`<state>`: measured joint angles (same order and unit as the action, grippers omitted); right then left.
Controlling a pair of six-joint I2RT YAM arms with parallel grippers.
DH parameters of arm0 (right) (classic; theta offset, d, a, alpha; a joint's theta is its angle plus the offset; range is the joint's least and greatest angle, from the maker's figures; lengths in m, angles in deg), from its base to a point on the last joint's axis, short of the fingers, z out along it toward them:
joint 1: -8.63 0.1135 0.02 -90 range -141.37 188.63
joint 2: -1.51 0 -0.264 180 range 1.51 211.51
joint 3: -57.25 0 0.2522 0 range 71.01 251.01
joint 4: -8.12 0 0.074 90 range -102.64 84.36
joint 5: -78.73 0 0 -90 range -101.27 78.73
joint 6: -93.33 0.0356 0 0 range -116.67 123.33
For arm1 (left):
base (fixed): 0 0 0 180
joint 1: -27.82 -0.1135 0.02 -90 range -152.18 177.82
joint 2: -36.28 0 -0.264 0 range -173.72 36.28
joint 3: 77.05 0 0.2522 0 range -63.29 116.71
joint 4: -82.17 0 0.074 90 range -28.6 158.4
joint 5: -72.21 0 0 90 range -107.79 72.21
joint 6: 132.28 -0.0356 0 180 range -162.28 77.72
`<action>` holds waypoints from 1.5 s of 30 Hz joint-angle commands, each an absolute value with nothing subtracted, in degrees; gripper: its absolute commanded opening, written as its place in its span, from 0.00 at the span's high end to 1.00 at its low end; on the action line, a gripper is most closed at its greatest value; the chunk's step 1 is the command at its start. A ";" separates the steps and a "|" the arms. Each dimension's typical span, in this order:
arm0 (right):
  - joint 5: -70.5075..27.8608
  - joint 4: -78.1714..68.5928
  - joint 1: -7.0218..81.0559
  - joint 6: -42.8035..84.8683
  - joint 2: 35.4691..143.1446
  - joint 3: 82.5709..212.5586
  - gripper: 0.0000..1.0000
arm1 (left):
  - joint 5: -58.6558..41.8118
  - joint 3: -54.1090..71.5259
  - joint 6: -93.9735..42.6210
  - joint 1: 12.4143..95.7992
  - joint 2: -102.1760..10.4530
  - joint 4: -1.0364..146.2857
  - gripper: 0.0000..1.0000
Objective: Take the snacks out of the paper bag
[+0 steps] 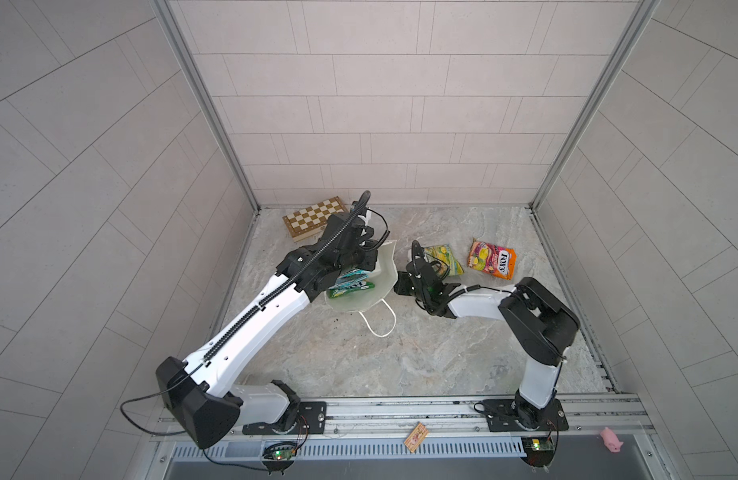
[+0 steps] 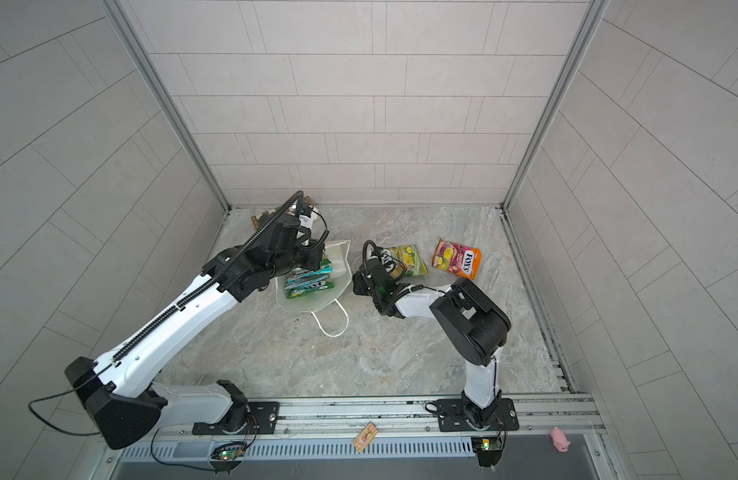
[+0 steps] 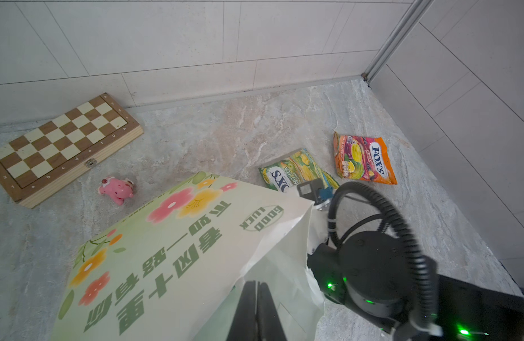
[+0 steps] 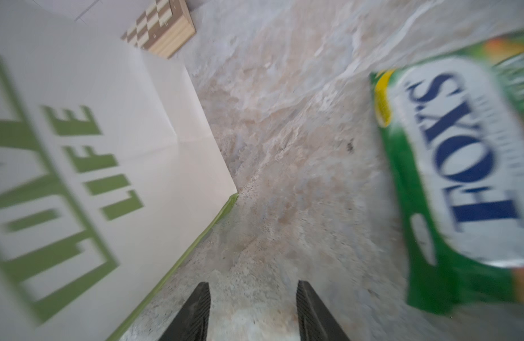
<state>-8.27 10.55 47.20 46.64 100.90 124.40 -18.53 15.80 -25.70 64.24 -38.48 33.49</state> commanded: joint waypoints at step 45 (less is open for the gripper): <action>-12.85 -6.02 54.80 34.67 83.12 127.32 0.36 | -8.01 13.47 -30.90 64.53 -39.49 38.87 1.00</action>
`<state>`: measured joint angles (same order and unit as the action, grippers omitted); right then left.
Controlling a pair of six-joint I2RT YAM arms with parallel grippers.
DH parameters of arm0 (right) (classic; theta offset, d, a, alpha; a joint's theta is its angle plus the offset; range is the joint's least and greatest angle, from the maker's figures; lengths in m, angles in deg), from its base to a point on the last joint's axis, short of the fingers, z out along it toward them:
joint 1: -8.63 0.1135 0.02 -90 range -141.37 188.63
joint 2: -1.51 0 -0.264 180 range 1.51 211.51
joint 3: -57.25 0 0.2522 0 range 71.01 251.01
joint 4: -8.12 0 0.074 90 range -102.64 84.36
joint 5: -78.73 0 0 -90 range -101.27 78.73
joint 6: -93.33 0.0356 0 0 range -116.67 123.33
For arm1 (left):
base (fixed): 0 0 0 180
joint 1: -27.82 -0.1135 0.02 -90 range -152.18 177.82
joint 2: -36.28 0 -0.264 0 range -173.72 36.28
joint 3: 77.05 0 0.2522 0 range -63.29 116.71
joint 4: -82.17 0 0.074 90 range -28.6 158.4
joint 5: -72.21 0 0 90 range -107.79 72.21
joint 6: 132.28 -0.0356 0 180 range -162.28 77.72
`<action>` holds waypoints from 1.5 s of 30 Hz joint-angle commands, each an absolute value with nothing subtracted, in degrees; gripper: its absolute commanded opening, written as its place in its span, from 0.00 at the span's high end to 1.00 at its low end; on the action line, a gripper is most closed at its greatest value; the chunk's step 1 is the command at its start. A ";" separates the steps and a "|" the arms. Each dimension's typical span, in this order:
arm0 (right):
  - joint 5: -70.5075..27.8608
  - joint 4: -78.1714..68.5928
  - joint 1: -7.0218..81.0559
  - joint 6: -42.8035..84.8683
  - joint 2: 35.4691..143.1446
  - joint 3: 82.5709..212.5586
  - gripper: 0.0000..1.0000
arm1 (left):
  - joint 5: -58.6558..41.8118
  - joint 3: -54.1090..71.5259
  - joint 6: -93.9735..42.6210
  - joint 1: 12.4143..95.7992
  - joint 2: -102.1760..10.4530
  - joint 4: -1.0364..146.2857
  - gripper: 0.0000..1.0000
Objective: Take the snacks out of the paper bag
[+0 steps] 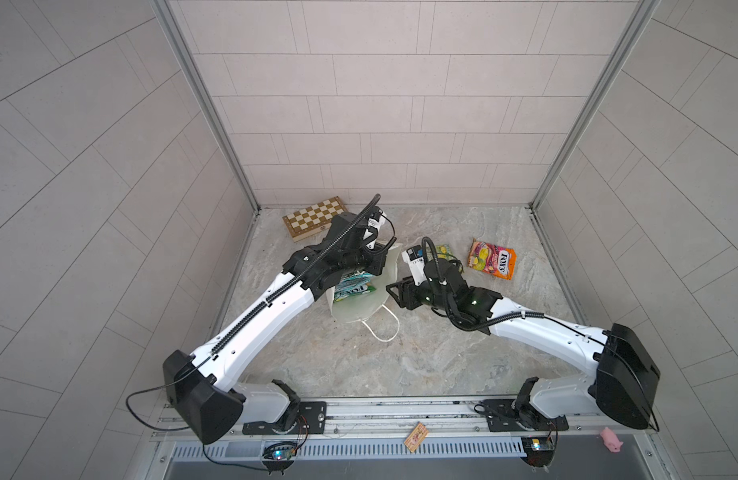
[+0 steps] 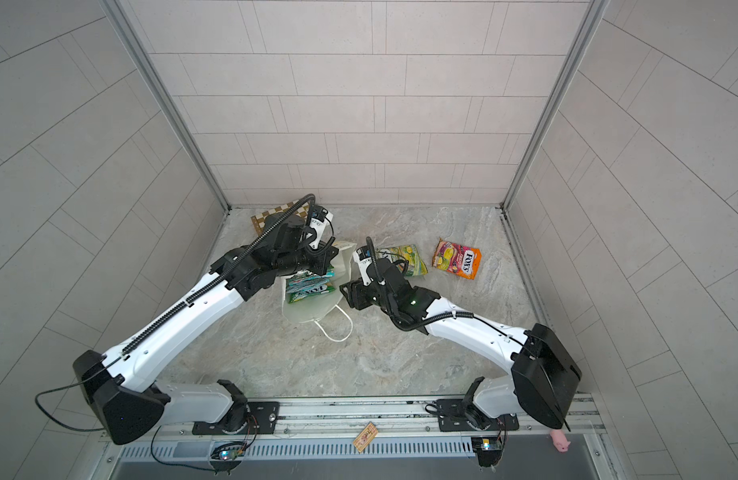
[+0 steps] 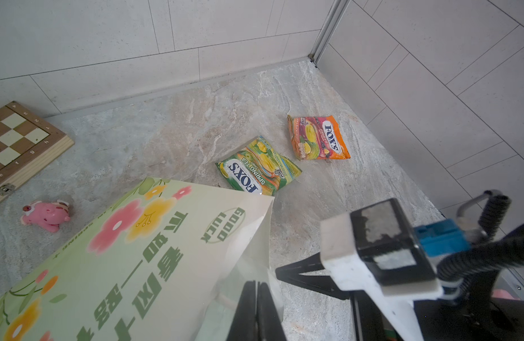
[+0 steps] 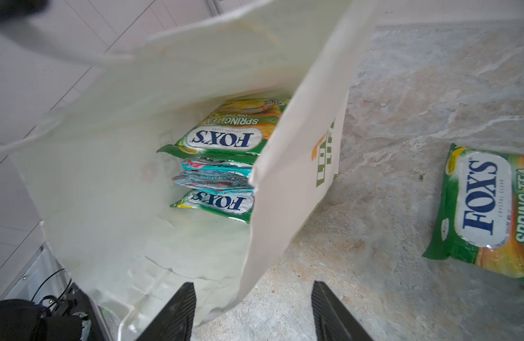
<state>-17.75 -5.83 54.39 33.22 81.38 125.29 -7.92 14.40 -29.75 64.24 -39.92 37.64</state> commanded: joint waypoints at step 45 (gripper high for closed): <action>-7.70 -24.45 50.40 27.97 72.89 132.60 0.40 | -15.29 11.57 -30.44 64.55 -40.48 46.26 1.00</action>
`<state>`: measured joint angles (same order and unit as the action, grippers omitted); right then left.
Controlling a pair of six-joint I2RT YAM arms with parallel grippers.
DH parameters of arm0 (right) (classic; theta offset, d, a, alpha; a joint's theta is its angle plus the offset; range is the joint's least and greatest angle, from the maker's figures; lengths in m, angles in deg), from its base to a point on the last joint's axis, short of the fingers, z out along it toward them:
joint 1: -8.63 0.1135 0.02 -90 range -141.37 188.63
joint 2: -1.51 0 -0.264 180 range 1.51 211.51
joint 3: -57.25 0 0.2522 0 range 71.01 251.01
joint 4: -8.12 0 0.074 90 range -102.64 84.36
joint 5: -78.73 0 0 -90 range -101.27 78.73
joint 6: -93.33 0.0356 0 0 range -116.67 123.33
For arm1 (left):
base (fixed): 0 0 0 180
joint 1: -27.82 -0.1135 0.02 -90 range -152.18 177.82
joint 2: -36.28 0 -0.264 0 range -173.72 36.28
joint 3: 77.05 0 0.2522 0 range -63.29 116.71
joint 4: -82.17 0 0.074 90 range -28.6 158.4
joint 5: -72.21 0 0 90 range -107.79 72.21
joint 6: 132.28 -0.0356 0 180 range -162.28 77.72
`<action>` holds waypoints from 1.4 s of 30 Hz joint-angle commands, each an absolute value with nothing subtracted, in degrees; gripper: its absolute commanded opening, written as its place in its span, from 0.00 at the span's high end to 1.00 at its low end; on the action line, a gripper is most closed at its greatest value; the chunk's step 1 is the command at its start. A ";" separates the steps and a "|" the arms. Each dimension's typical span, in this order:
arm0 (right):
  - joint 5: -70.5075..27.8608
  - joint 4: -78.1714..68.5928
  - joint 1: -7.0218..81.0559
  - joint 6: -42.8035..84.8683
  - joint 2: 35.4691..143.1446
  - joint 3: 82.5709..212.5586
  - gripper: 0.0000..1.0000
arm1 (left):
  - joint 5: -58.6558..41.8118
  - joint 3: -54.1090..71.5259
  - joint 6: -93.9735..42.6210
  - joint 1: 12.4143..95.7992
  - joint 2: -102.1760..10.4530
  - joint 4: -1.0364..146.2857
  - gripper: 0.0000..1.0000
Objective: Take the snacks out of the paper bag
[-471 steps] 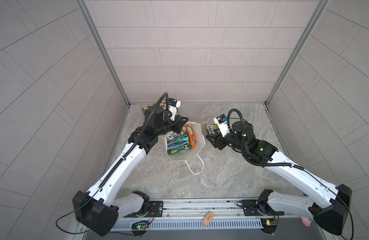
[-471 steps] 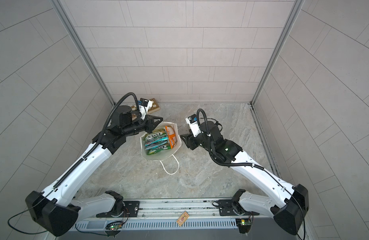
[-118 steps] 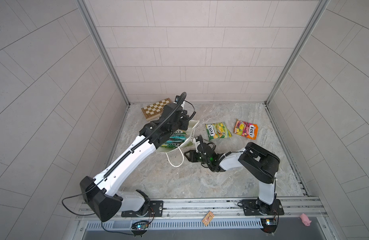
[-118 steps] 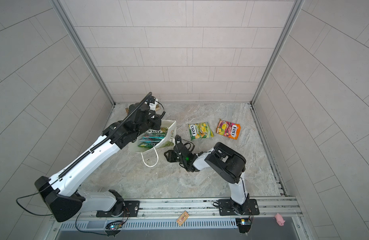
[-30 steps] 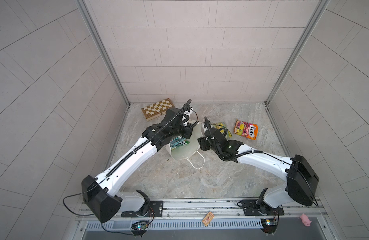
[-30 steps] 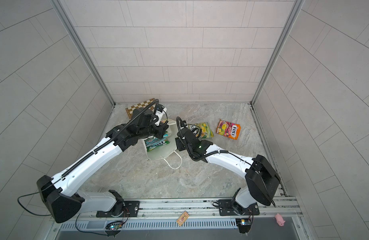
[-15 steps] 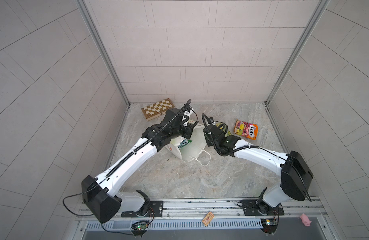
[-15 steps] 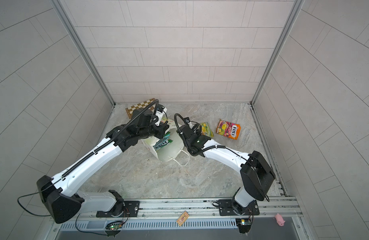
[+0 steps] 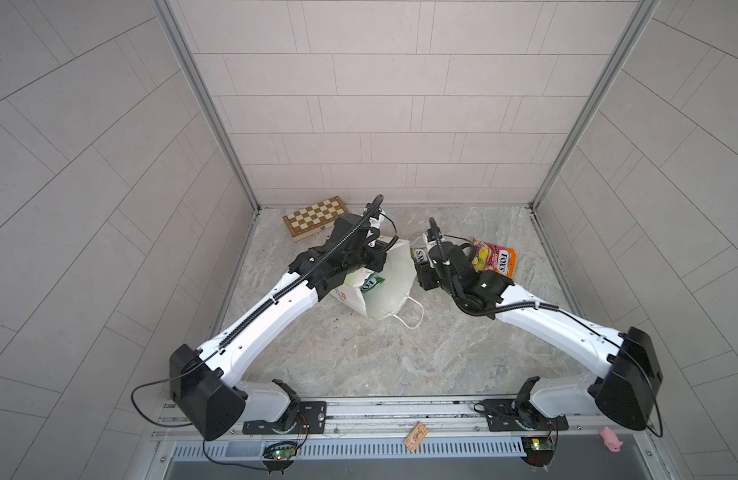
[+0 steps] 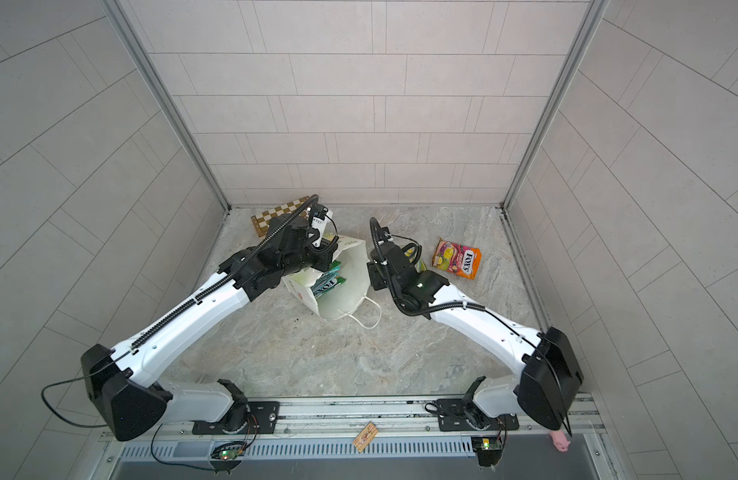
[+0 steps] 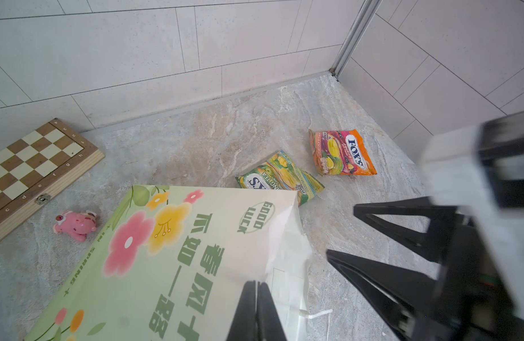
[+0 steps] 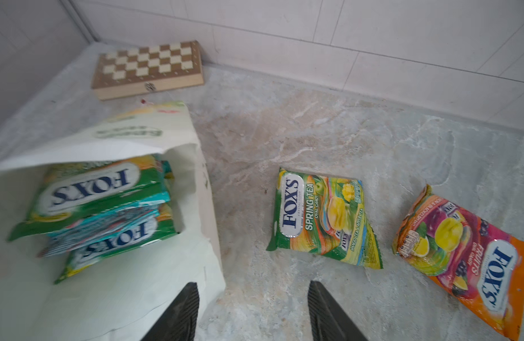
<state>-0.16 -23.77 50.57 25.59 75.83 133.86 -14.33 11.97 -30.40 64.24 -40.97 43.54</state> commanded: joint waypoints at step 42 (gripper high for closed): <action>-18.67 6.07 57.59 68.46 101.85 136.01 0.62 | -11.34 8.21 -30.57 63.56 -37.37 48.02 1.00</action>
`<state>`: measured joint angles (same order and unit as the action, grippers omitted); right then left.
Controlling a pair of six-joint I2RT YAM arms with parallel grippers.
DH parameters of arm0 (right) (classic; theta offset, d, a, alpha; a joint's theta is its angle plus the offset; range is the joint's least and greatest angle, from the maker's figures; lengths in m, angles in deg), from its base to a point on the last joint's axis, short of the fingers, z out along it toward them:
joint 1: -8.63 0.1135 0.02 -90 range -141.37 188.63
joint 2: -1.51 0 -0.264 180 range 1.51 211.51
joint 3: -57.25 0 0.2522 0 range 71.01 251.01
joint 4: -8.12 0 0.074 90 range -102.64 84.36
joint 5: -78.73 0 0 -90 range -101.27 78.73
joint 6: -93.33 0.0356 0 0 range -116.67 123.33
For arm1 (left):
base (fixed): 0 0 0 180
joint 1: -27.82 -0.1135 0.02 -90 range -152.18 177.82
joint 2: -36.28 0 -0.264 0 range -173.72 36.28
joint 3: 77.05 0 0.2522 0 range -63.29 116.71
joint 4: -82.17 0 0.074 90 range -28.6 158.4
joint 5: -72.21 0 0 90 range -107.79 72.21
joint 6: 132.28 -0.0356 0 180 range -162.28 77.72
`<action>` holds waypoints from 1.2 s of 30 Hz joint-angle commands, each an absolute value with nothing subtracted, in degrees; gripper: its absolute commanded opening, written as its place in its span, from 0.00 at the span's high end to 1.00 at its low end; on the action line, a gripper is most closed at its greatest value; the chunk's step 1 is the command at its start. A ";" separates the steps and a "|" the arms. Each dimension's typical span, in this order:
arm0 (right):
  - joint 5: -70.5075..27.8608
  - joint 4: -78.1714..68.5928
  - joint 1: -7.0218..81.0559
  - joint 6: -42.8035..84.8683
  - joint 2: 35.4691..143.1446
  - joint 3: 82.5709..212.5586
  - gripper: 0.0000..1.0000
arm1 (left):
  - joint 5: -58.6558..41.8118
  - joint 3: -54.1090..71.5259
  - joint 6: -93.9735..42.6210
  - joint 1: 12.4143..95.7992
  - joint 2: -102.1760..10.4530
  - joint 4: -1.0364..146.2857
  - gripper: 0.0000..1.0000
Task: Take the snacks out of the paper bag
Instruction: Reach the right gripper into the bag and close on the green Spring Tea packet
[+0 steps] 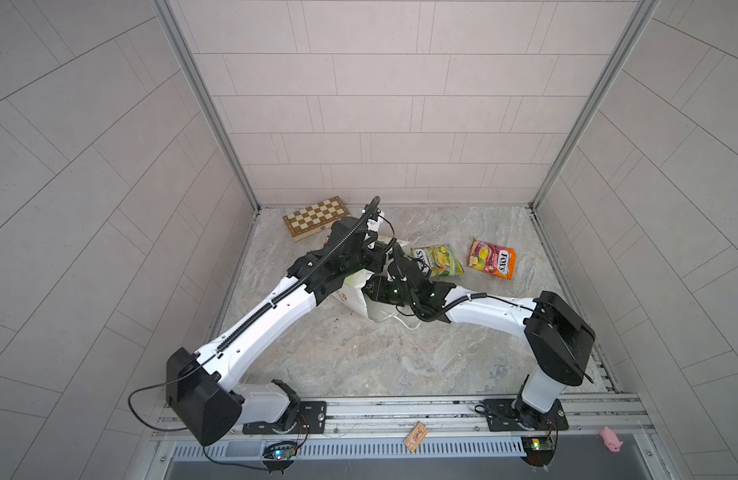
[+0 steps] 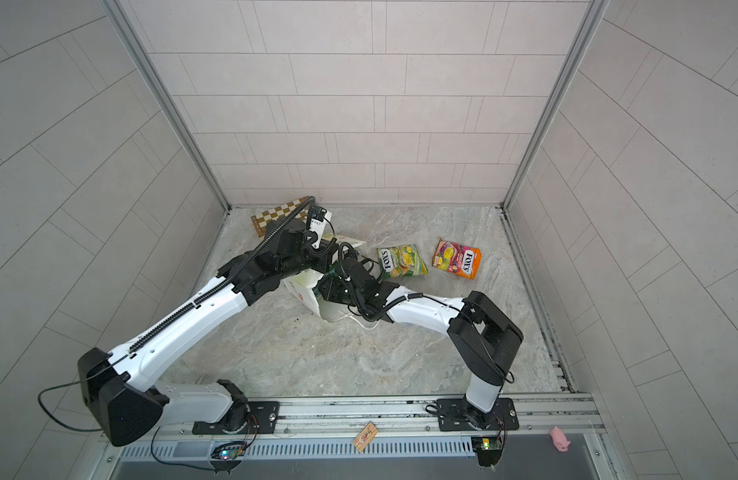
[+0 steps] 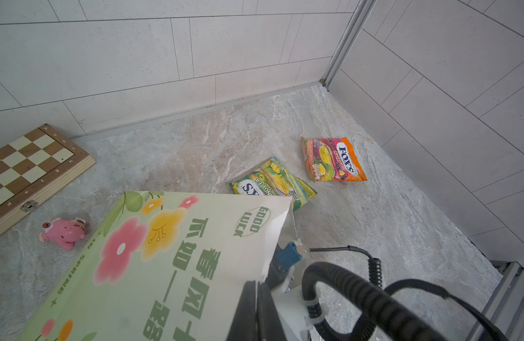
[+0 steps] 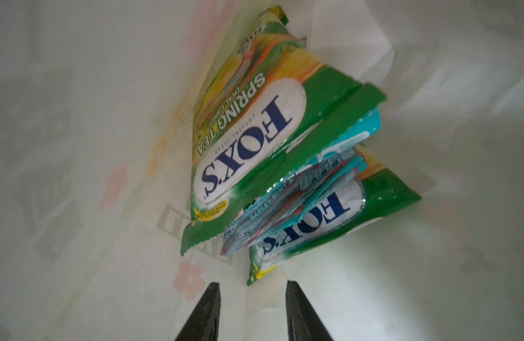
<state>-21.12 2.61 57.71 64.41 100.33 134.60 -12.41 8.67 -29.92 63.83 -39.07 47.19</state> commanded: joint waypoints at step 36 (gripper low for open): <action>-22.40 15.87 53.57 76.79 113.33 141.94 0.66 | -5.15 7.39 -35.73 63.50 -36.66 45.29 1.00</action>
<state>-22.43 15.68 53.95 74.55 111.68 140.99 -7.07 7.71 -35.28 63.21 -38.11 45.82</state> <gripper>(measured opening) 0.343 0.061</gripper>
